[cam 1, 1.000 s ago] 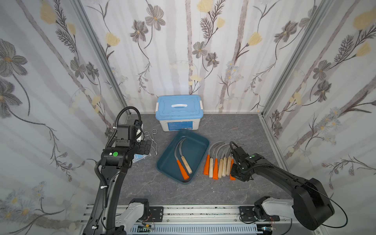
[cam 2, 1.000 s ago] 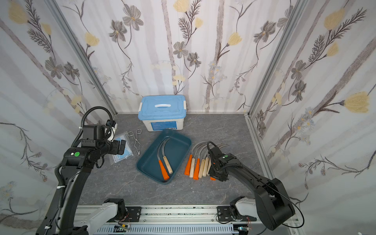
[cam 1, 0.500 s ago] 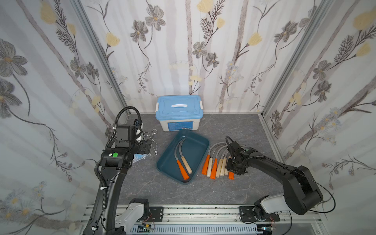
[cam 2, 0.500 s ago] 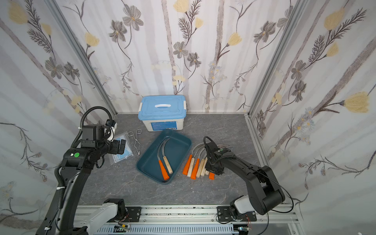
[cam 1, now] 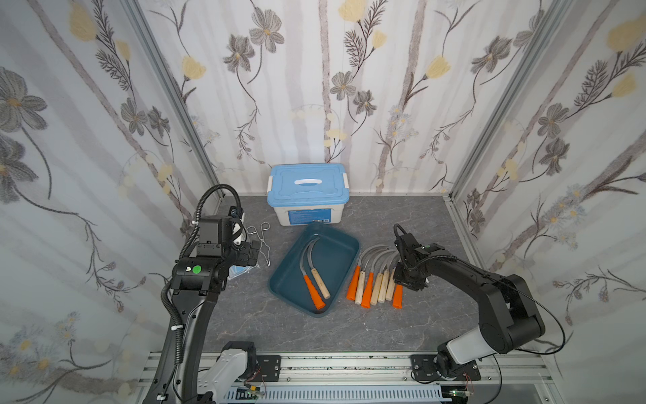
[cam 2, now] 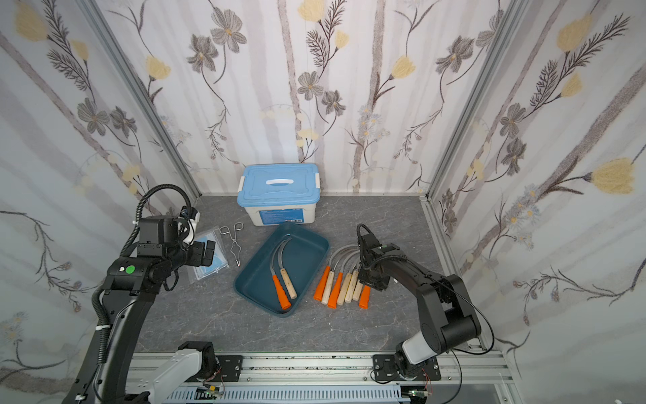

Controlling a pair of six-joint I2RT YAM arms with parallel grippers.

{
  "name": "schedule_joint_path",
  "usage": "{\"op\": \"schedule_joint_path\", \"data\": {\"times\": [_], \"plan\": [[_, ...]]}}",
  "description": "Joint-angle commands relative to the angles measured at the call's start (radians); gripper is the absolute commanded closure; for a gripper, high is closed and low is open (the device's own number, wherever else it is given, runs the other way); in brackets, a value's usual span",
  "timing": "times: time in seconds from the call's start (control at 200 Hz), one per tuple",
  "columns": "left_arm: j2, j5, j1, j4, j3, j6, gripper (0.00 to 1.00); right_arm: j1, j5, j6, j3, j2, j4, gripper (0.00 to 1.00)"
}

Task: Put small sickles into storage boxes
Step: Pick up the sickle at the center of the board.

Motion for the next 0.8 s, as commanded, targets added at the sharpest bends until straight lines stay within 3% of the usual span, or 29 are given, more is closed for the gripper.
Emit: {"op": "schedule_joint_path", "data": {"times": [0.0,0.799], "plan": [[-0.007,-0.010,0.001,0.022,-0.002,0.003,0.00,-0.008,0.023,-0.026,0.037,0.030,0.005,0.60],[-0.019,-0.015,0.000,0.011,-0.009,-0.003,0.00,-0.050,0.031,-0.092,0.077,0.168,0.049,0.61]]}}
